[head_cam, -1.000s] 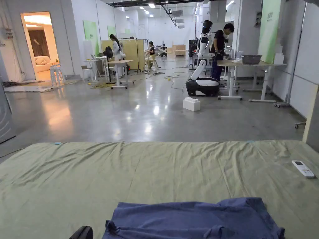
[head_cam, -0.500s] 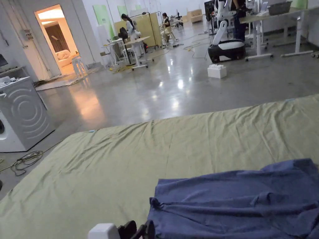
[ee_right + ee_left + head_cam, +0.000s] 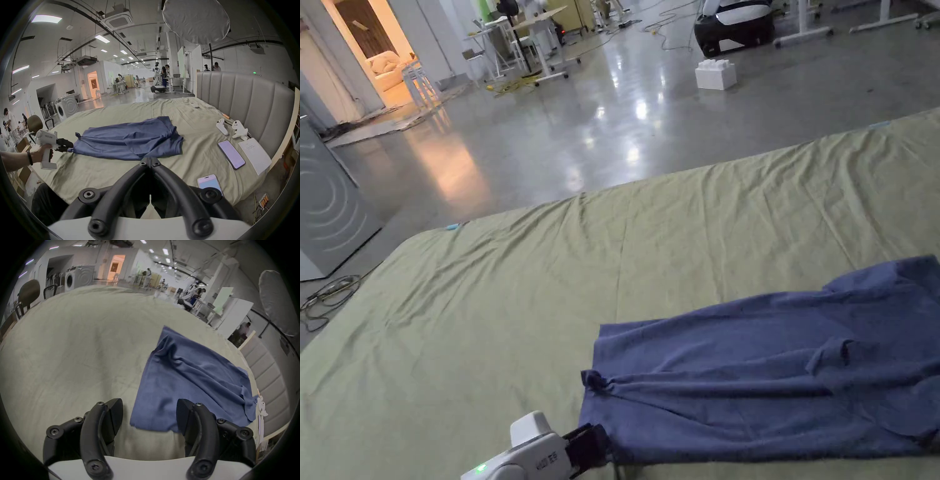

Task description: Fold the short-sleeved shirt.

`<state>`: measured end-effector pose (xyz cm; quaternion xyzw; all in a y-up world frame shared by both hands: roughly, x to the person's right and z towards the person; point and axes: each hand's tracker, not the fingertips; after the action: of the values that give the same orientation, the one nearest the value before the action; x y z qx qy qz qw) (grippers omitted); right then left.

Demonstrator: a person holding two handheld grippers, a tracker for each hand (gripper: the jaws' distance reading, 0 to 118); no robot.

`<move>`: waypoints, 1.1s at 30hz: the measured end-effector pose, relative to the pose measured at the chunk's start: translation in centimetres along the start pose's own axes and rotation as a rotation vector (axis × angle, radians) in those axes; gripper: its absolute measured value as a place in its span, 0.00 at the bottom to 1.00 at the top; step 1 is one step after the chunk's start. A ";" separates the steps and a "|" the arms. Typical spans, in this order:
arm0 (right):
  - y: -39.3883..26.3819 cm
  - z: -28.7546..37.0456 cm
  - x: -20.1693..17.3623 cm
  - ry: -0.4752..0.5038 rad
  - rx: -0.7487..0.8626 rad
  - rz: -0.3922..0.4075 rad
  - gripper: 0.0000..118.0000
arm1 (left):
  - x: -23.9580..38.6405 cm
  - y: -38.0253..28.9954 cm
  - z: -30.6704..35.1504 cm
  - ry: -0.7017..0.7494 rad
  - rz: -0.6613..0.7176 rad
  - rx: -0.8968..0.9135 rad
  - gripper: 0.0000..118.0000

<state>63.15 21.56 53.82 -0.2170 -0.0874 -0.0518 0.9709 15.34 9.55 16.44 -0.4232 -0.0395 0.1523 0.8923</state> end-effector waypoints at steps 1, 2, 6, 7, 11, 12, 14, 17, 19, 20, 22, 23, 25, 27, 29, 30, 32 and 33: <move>0.0 -0.2 0.1 -0.005 -0.009 0.002 0.00 | 0.2 0.1 -0.5 -0.004 -0.003 -0.012 0.58; 0.3 -0.4 0.0 -0.010 -0.017 0.004 0.00 | 0.7 0.0 -0.5 0.002 -0.007 -0.010 0.53; -0.2 -1.3 0.2 0.003 -0.052 0.006 0.00 | 3.1 -0.6 -0.8 0.073 -0.117 -0.015 0.10; -0.2 -1.8 0.2 0.011 -0.063 0.008 0.00 | 3.6 -0.8 -1.0 0.084 -0.110 -0.026 0.08; 1.2 -6.4 0.8 0.030 -0.079 0.092 0.01 | 5.0 -1.5 -2.3 0.164 -0.256 -0.054 0.08; 1.8 -8.5 1.3 0.016 -0.104 0.117 0.02 | 5.1 -1.5 -2.4 0.171 -0.290 -0.062 0.08; 2.5 -13.2 3.1 0.019 -0.188 0.092 0.39 | 5.2 -1.5 -2.4 0.166 -0.356 -0.068 0.08; 2.9 -20.1 6.1 0.013 -0.276 0.020 0.71 | 5.5 -2.1 -2.1 0.173 -0.460 -0.044 0.08; 2.8 -23.5 7.7 -0.044 -0.288 -0.032 0.70 | 5.2 -2.2 -2.3 0.169 -0.440 -0.040 0.08; 2.6 -25.1 8.4 -0.073 -0.311 -0.067 0.70 | 5.0 -2.1 -2.3 0.159 -0.407 -0.041 0.08; 1.5 -28.1 9.5 -0.165 -0.404 -0.094 0.70 | 4.7 -1.9 -2.2 0.146 -0.365 -0.042 0.08; 0.8 -29.0 9.7 -0.200 -0.452 -0.109 0.69 | 4.9 -2.0 -1.8 0.145 -0.367 -0.042 0.08; 0.0 -29.4 9.6 -0.167 -0.455 -0.136 0.70 | 5.0 -2.2 -1.7 0.146 -0.375 -0.039 0.08; 0.5 -28.9 8.3 -0.189 -0.432 -0.039 0.65 | 4.7 -2.1 -2.2 0.150 -0.384 -0.032 0.08; 0.9 -28.9 7.5 -0.167 -0.424 0.038 0.42 | 4.6 -1.9 -2.1 0.150 -0.365 -0.036 0.08; 1.3 -28.9 6.5 -0.140 -0.442 0.043 0.29 | 4.5 -1.6 -2.0 0.143 -0.331 -0.044 0.08; 2.0 -28.7 6.4 -0.112 -0.420 0.020 0.05 | 4.2 -0.6 -1.0 0.087 -0.229 -0.023 0.07; 2.6 -28.5 6.2 -0.118 -0.418 0.009 0.05 | 4.0 -0.3 0.3 0.057 -0.193 0.027 0.06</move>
<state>73.80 11.28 28.53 -0.4168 -0.1306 -0.0515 0.8981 19.19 10.85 16.68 -0.4094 -0.0525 0.0541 0.9092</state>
